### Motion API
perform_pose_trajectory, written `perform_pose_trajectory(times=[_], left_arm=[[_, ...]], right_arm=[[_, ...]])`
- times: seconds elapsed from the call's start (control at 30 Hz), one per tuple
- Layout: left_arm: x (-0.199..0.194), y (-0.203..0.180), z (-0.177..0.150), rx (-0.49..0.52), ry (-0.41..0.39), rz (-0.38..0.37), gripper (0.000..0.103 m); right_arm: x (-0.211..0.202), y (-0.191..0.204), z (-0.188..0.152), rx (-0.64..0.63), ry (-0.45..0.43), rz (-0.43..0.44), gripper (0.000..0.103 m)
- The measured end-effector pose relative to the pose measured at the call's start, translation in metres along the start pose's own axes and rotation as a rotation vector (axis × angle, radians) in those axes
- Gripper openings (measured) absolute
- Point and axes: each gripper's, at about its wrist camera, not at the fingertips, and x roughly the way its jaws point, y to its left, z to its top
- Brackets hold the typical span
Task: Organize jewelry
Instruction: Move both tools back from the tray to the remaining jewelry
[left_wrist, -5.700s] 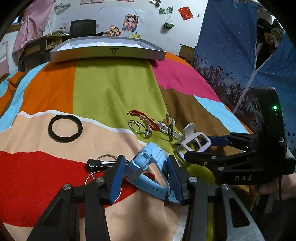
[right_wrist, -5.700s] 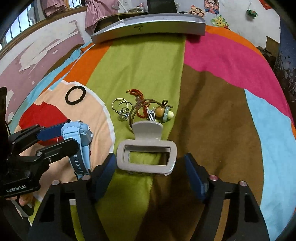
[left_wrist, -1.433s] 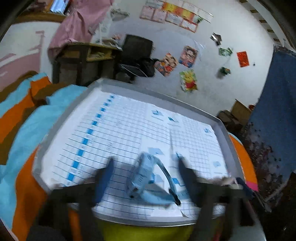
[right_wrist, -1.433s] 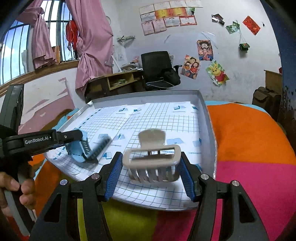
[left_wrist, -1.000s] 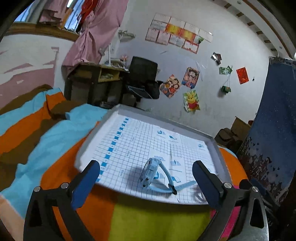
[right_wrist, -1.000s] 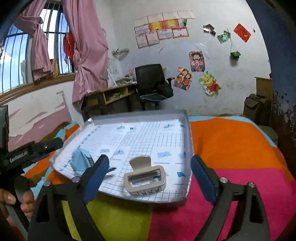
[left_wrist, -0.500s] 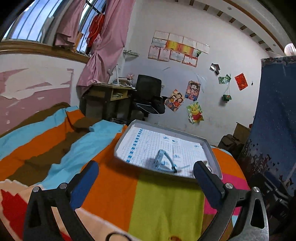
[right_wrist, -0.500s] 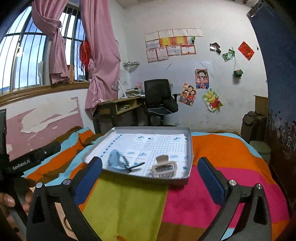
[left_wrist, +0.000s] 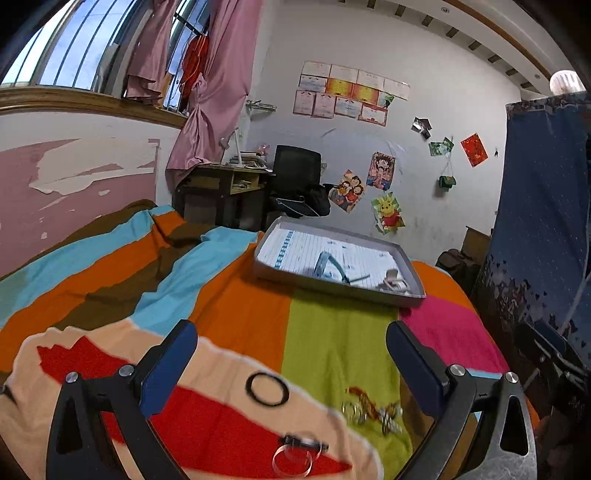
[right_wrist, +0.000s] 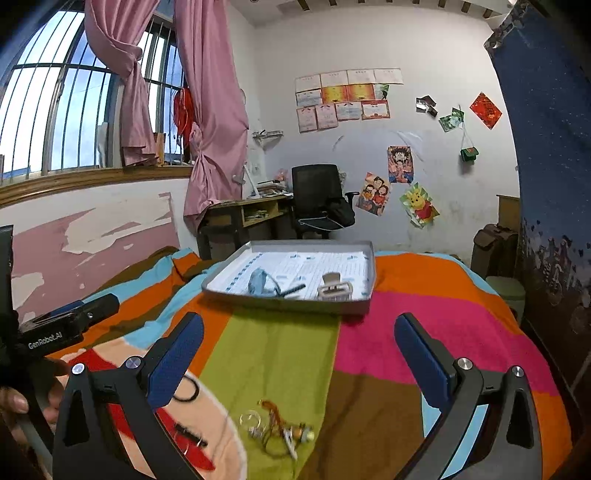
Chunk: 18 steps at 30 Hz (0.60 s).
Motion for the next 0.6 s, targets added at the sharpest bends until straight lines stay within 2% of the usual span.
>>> perform_pose_trajectory(times=[0.2, 0.47, 0.6], left_arm=[[-0.033, 0.013, -0.019, 0.016, 0.019, 0.023, 0.103], [-0.058, 0.036, -0.035, -0.01, 0.038, 0.066, 0.103], [-0.057, 0.045, -0.045, -0.028, 0.094, 0.086, 0.103]], right_arm=[[-0.027, 0.008, -0.018, -0.001, 0.018, -0.003, 0.102], [-0.047, 0.013, -0.042, 0.024, 0.09, -0.039, 0.102], [-0.055, 0.015, -0.052, 0.051, 0.115, -0.051, 0.102]])
